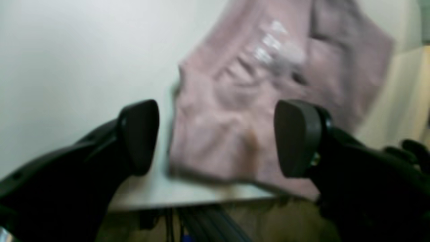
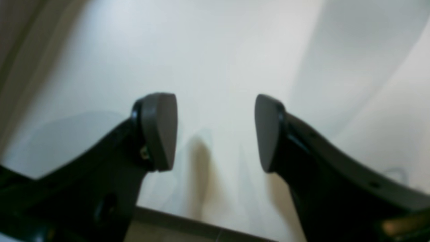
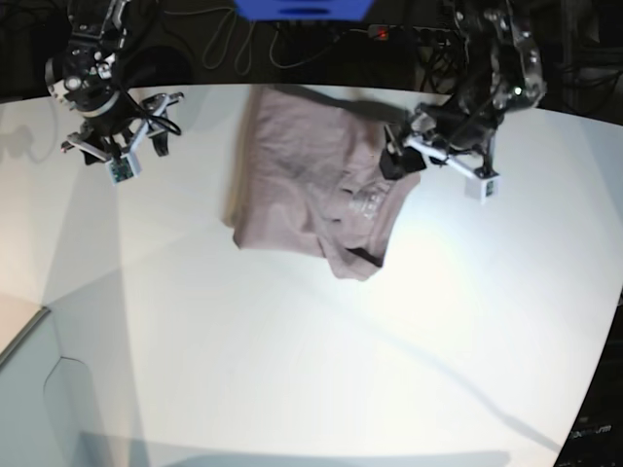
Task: Layout the t-shirt on the table in an organized manner, then fold the t-shirt properly
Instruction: 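Raise the right gripper away and move the left gripper to the stack's edge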
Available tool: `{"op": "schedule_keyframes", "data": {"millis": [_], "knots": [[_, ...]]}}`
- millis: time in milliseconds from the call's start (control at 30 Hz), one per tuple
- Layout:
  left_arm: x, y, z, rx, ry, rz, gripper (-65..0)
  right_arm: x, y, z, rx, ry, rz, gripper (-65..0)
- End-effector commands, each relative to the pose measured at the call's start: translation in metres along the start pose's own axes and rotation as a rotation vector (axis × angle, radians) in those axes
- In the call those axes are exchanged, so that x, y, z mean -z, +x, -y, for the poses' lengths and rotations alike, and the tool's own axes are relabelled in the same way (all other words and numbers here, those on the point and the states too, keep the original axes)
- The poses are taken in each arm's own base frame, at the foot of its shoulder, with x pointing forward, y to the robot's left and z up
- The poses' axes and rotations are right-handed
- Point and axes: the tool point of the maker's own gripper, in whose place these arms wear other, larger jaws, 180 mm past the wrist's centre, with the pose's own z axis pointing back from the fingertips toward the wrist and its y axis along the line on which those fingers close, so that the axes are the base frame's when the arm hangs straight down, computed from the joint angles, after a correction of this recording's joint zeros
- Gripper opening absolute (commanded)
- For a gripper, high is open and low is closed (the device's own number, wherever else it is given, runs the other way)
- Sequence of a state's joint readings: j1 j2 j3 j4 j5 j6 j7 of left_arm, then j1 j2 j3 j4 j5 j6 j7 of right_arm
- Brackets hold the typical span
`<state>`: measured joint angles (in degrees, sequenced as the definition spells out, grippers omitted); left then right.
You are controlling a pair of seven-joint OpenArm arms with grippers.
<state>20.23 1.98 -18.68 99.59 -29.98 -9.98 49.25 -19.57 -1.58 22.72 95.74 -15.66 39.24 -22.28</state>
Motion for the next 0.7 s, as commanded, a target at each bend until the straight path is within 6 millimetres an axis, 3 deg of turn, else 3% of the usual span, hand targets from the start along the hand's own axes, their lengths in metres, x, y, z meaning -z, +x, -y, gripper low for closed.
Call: {"op": "schedule_keyframes", "data": {"millis": [0,100,200,267,400,667], "knots": [[-0.009,0.009,0.006,0.015,-0.018,0.043,-13.2,-0.002,0.011,0.002,-0.008,0.004,0.041,-28.3],[-0.02,0.005,0.009,0.024,-0.018,0.047,-13.3,-0.003,0.013,0.003,-0.011,0.0,0.047,-28.3],[-0.016,-0.003,0.005,0.005,-0.015,0.024,-16.3,-0.003,0.013,0.003,-0.011,0.0,0.045,-28.3],[-0.013,-0.006,0.003,-0.005,-0.014,0.014,-28.4,-0.003,0.011,0.002,-0.011,0.002,0.041,-28.3],[-0.012,-0.007,0.004,-0.011,-0.017,0.014,-63.7,-0.004,0.009,0.001,-0.01,0.004,0.04,-28.4],[-0.012,-0.013,0.002,-0.041,0.002,0.007,-65.0,-0.003,0.01,0.002,-0.01,0.003,0.043,-28.4]]}}
